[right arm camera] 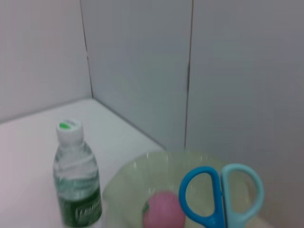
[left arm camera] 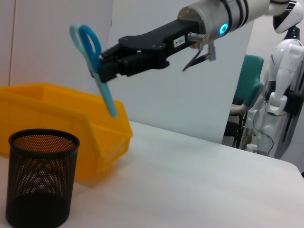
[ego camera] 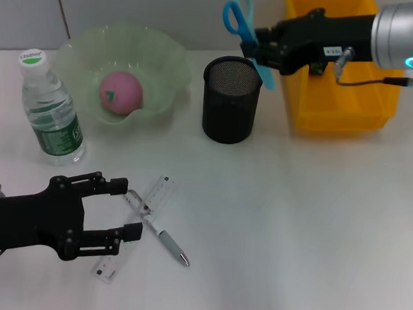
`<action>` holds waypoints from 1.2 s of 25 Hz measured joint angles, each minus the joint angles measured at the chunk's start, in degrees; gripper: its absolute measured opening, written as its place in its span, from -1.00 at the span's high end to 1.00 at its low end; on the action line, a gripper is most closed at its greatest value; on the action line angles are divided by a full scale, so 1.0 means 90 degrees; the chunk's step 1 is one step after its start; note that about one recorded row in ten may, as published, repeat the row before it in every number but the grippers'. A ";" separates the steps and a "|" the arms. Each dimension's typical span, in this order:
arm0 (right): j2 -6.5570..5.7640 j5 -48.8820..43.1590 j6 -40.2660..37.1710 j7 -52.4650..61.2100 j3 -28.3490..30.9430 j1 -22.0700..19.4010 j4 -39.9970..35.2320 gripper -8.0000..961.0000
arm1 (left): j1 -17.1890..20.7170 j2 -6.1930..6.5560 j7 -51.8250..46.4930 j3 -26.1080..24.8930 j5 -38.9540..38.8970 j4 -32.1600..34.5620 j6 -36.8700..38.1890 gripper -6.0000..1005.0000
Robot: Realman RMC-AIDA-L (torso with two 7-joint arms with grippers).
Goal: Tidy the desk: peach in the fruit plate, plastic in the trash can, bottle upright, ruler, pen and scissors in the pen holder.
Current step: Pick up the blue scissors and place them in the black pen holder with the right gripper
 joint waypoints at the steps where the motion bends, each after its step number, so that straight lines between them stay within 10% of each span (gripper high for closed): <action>1: 0.0001 0.0233 0.0181 -0.0297 -0.0006 0.0020 0.0225 0.49 | -0.0004 0.0000 0.0000 0.0000 -0.0007 -0.0006 -0.0006 -0.61; 14: 0.0001 0.3473 0.1312 -0.4177 0.0020 0.0312 0.3008 0.49 | -0.0088 -0.0008 -0.0034 0.0000 -0.0040 -0.0051 -0.0071 -0.61; 30: 0.0010 0.4964 0.1517 -0.5959 0.0013 0.0508 0.4678 0.48 | -0.0132 0.0001 -0.0266 0.0000 -0.0002 -0.0049 -0.0228 -0.61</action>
